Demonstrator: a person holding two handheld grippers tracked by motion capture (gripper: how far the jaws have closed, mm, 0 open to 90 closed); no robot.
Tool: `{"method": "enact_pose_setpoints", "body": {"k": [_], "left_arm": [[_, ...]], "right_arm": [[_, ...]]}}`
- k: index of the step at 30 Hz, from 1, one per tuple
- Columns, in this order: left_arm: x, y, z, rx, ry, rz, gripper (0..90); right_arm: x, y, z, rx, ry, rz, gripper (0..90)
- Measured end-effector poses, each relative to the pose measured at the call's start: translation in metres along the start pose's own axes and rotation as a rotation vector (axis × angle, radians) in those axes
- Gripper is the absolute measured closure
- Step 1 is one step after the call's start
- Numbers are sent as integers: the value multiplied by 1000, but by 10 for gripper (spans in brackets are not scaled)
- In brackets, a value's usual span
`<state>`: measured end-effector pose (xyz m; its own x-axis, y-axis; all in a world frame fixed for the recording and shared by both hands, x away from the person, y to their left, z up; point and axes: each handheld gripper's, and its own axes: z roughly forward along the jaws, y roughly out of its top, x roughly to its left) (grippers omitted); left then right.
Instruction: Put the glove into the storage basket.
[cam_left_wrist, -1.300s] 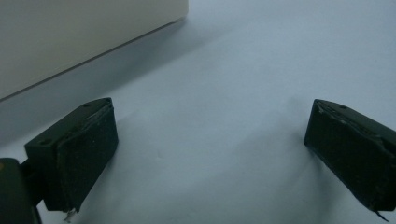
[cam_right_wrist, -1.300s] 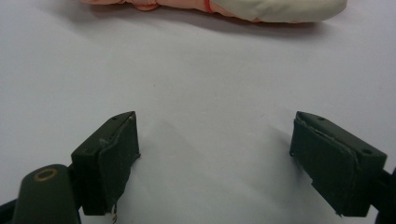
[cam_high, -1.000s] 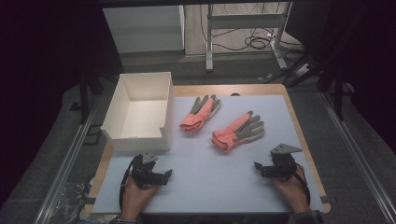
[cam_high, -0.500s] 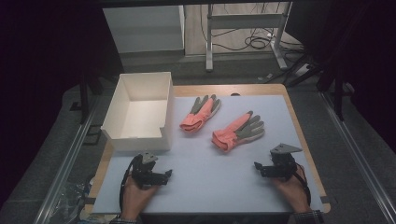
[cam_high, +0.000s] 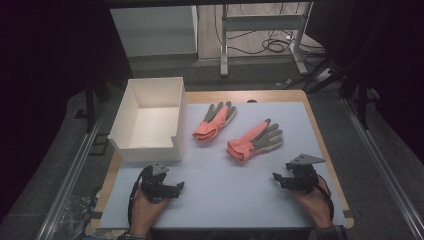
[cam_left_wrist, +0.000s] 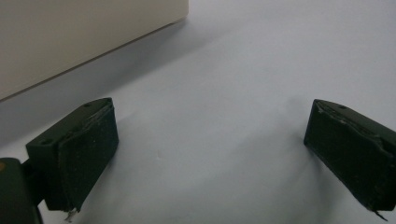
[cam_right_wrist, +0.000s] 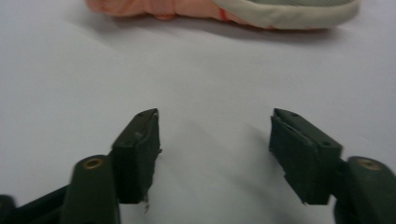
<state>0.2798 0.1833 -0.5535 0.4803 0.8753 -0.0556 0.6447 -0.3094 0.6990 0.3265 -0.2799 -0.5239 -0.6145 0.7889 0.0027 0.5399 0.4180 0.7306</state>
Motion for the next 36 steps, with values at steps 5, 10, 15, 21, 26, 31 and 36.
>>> {"method": "enact_pose_setpoints", "body": {"k": [5, 10, 15, 21, 26, 31, 36], "left_arm": [[0, 0, 0, 0, 0, 0, 30], [0, 0, 0, 0, 0, 0, 30], [0, 0, 0, 0, 0, -1, 30], [0, 0, 0, 0, 0, 0, 30], [0, 0, 0, 3, 0, 3, 30], [0, 0, 0, 3, 0, 3, 30], [0, 0, 0, 3, 0, 3, 31]], "right_arm": [[9, 9, -2, -2, 80, -2, 548], [21, 24, 2, -3, 155, -26, 665], [34, 45, 9, -9, 179, -57, 689], [46, 71, 21, -24, 189, -84, 697], [50, 88, 33, -28, 183, -81, 671], [55, 95, 48, -23, 143, -105, 654], [56, 96, 58, -13, 101, -120, 674]]}}
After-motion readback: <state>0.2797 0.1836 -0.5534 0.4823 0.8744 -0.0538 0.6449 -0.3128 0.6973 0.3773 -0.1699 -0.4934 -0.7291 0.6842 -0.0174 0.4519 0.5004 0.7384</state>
